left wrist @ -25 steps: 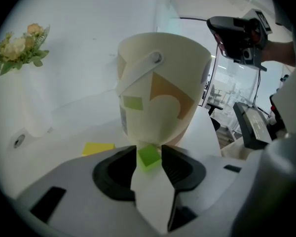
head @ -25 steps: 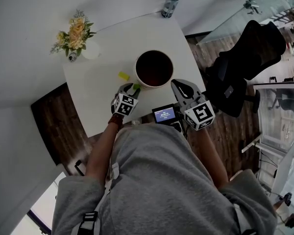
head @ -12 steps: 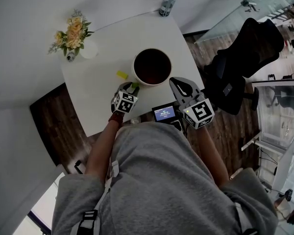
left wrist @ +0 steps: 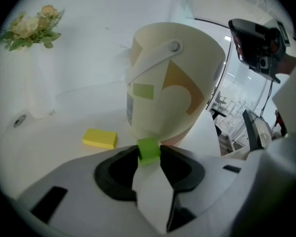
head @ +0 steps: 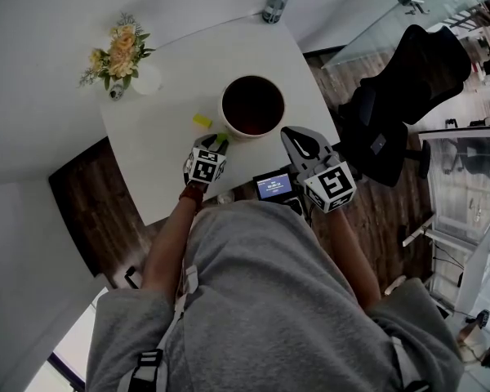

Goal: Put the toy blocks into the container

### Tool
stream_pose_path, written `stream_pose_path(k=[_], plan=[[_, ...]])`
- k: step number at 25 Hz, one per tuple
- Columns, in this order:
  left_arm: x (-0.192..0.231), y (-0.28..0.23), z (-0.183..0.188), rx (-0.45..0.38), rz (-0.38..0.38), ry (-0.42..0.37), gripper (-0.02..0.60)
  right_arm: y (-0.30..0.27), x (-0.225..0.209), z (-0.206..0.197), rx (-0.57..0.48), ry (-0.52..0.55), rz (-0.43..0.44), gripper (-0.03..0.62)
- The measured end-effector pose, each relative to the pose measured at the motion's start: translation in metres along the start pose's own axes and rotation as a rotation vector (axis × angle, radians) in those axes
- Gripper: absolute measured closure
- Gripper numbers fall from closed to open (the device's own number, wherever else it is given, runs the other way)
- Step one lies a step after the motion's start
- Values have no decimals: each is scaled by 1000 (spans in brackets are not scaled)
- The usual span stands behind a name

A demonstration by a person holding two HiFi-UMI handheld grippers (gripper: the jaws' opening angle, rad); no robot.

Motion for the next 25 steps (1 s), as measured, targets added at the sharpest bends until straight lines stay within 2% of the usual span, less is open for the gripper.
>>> stream_pose_path(k=[5, 25], plan=[[3, 23, 9, -34, 16, -29, 437, -4, 5, 0, -5, -2, 11, 591], [7, 123, 84, -310, 128, -77, 437, -28, 6, 10, -42, 13, 69, 591]])
Point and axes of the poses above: the fingertips, and each gripper's own axes: y backward along the fingers, x to its left, z out of its top, the point moved 5 cm from there along y, backward along the fingers, and after that the axes turned 4 degrees about x, right-handed, at the moved point
